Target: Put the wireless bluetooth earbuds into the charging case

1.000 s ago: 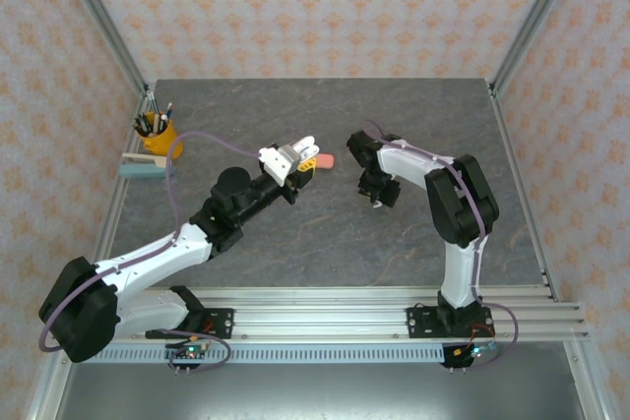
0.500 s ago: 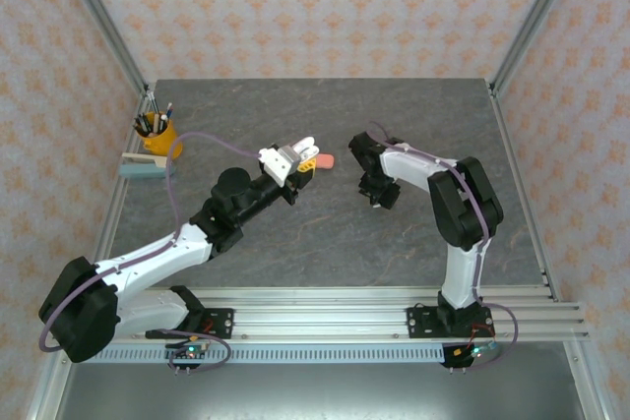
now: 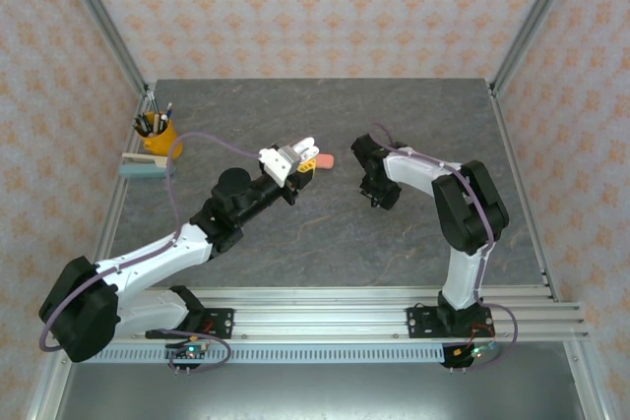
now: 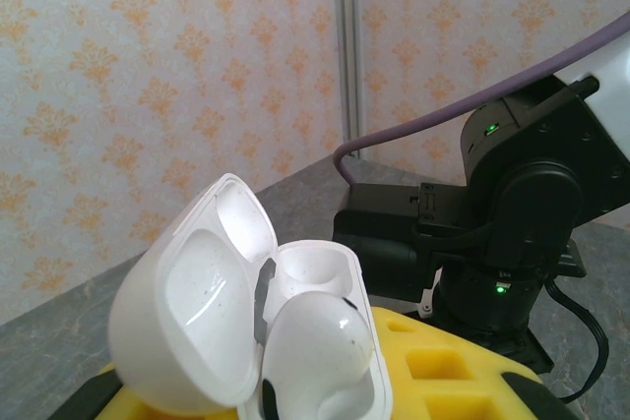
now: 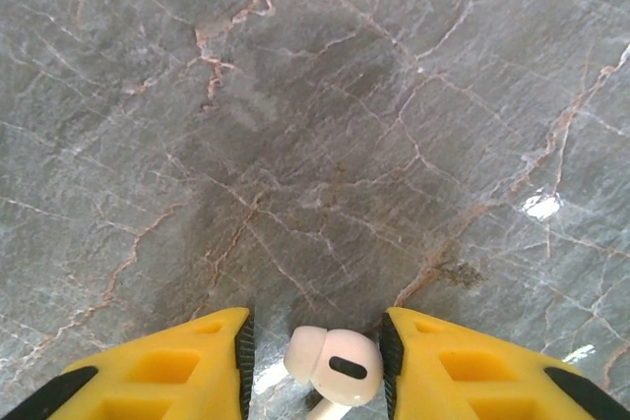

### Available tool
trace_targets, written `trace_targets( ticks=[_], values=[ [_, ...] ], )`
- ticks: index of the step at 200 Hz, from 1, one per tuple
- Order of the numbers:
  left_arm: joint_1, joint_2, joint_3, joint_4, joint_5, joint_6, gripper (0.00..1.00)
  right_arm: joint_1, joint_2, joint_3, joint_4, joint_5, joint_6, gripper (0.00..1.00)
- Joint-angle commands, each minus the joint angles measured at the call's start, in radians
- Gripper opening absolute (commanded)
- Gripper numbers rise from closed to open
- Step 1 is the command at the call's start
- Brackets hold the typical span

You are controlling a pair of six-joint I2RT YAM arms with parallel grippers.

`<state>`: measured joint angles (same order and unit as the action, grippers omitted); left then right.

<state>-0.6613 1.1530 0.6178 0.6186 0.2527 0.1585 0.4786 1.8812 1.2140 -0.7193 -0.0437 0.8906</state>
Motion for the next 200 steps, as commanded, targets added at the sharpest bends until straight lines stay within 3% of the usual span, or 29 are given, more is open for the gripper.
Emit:
trace_targets(
  ticks=[1,200],
  values=[
    [-0.001,0.006,0.003,0.059,-0.016,-0.002,0.0,-0.012,0.001,-0.048,-0.078,0.018,0.006,0.38],
    [-0.001,0.011,0.014,0.04,-0.013,-0.003,0.0,-0.014,-0.072,-0.084,-0.041,0.015,-0.04,0.18]
  ],
)
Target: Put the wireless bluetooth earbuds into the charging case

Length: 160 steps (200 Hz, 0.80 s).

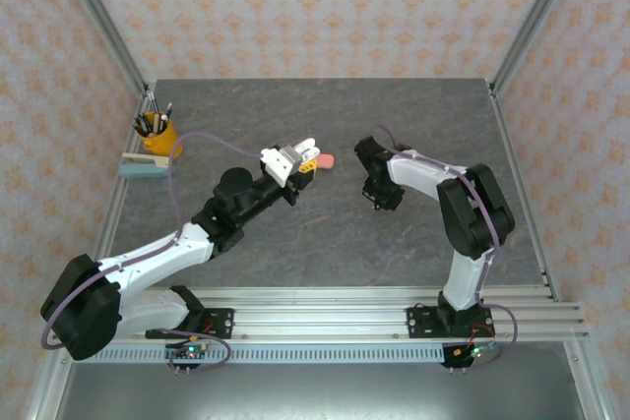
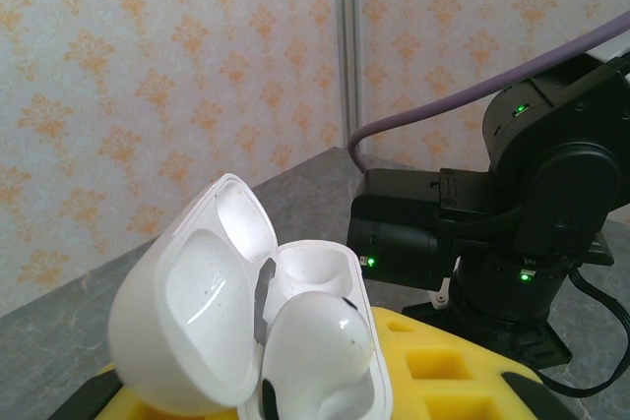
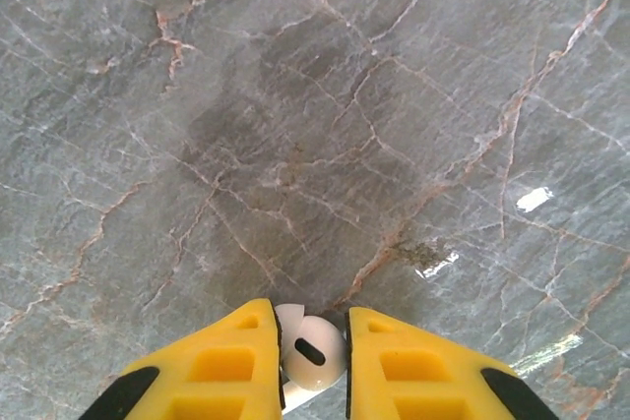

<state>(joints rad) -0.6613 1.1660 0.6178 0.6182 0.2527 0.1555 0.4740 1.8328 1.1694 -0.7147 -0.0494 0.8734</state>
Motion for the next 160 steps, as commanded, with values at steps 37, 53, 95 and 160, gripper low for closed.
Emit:
trace_targets(
  ticks=[37,53,95,160],
  values=[
    [-0.001,-0.009,0.016,0.024,-0.019,0.012,0.0,-0.009,-0.039,-0.057,-0.015,0.02,-0.052,0.18],
    [-0.001,-0.012,0.014,0.018,-0.021,0.015,0.0,-0.009,-0.047,-0.062,0.001,0.022,-0.07,0.17],
    [-0.001,-0.022,0.013,0.006,-0.025,0.019,0.0,-0.009,-0.089,-0.073,0.045,0.035,-0.134,0.17],
    [-0.001,-0.019,0.017,-0.011,-0.033,0.022,0.0,-0.009,-0.13,-0.102,0.091,0.039,-0.2,0.17]
  ],
)
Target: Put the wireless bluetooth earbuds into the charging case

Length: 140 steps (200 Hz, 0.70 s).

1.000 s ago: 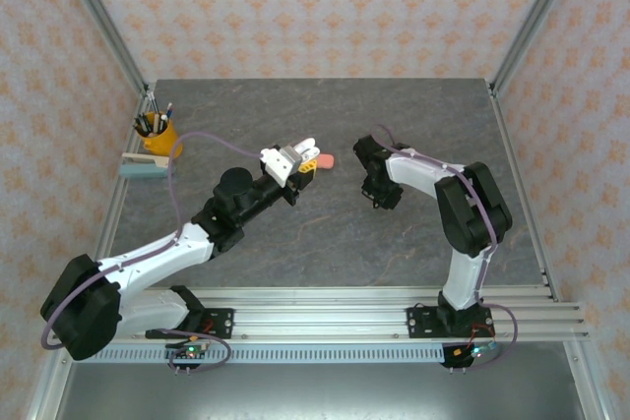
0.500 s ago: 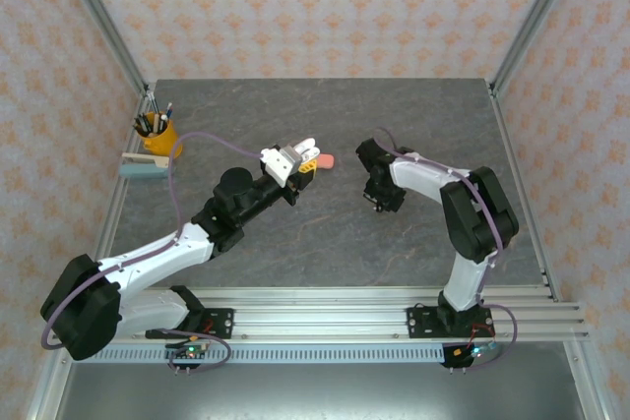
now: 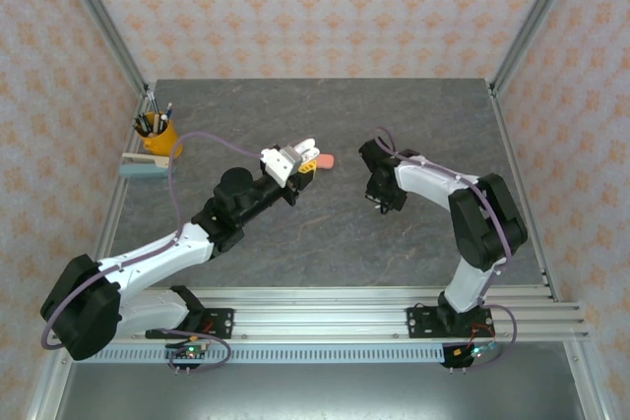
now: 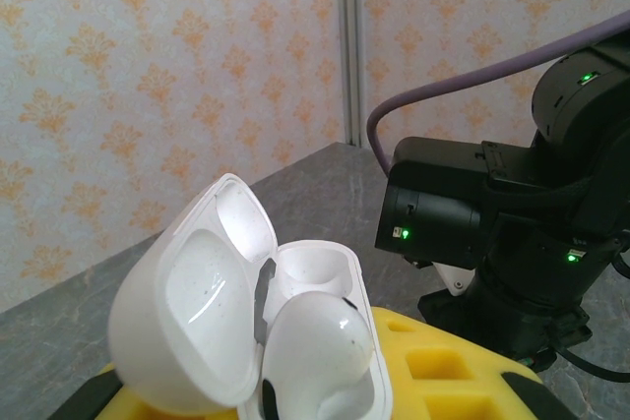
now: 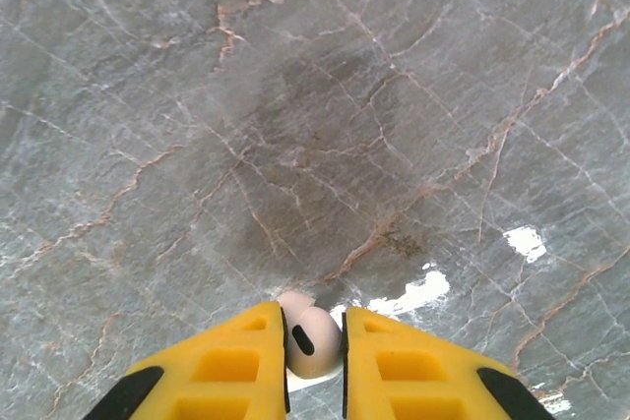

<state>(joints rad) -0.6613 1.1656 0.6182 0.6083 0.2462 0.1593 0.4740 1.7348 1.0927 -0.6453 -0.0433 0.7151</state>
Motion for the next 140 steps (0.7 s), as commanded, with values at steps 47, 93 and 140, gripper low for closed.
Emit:
trace_targets(
  ticks=[47,93,140],
  values=[
    [-0.001,-0.019,0.018,-0.008,-0.026,0.018,0.0,-0.009,0.0,-0.05,0.073,-0.023,-0.099,0.17],
    [-0.001,-0.02,0.018,-0.007,-0.027,0.02,0.0,-0.008,0.015,-0.035,0.088,-0.122,-0.286,0.17],
    [-0.001,-0.014,0.02,0.003,-0.024,0.017,0.0,-0.009,0.074,0.032,-0.012,-0.139,-0.396,0.22]
  ],
)
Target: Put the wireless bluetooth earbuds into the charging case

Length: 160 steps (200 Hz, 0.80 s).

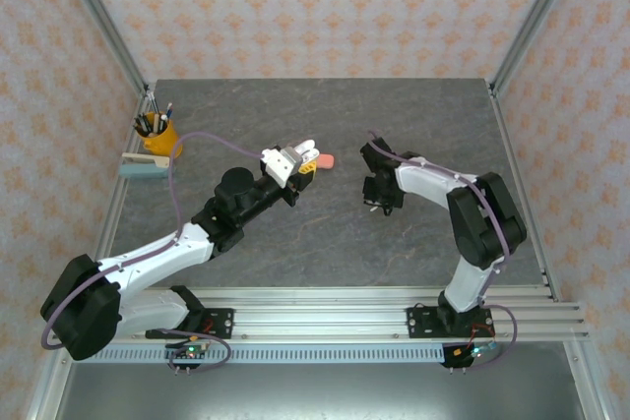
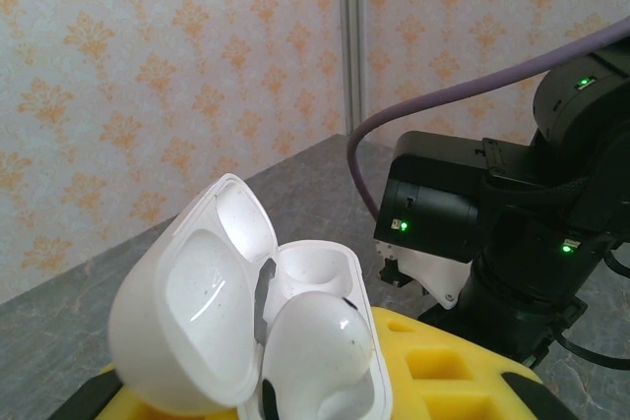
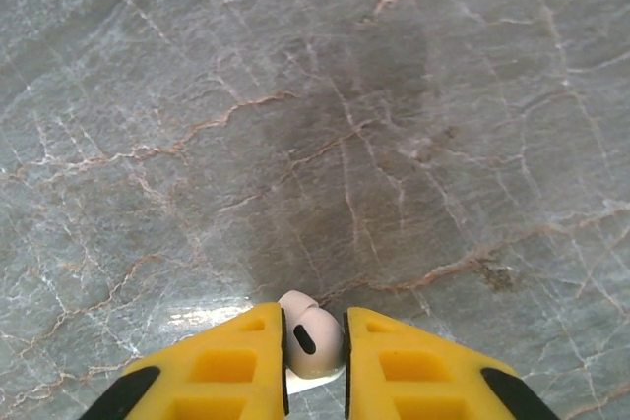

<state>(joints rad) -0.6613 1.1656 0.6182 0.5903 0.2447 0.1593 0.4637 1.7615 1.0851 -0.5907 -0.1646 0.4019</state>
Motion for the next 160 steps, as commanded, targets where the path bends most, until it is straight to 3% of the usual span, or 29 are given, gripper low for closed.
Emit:
trace_targets(
  ticks=[1,63,112,160],
  values=[
    [-0.001,-0.014,0.021,0.021,-0.022,0.017,0.0,0.001,0.048,0.04,-0.068,-0.016,-0.081,0.22],
    [-0.001,-0.014,0.021,0.03,-0.02,0.014,0.0,0.003,-0.031,0.069,-0.097,0.042,0.118,0.52],
    [-0.001,0.006,0.02,0.052,-0.013,0.013,0.0,0.013,-0.057,0.094,-0.161,0.099,0.388,0.54],
    [-0.001,0.02,0.031,0.06,-0.005,0.014,0.0,0.035,0.041,0.199,-0.24,0.114,0.277,0.57]
  ],
)
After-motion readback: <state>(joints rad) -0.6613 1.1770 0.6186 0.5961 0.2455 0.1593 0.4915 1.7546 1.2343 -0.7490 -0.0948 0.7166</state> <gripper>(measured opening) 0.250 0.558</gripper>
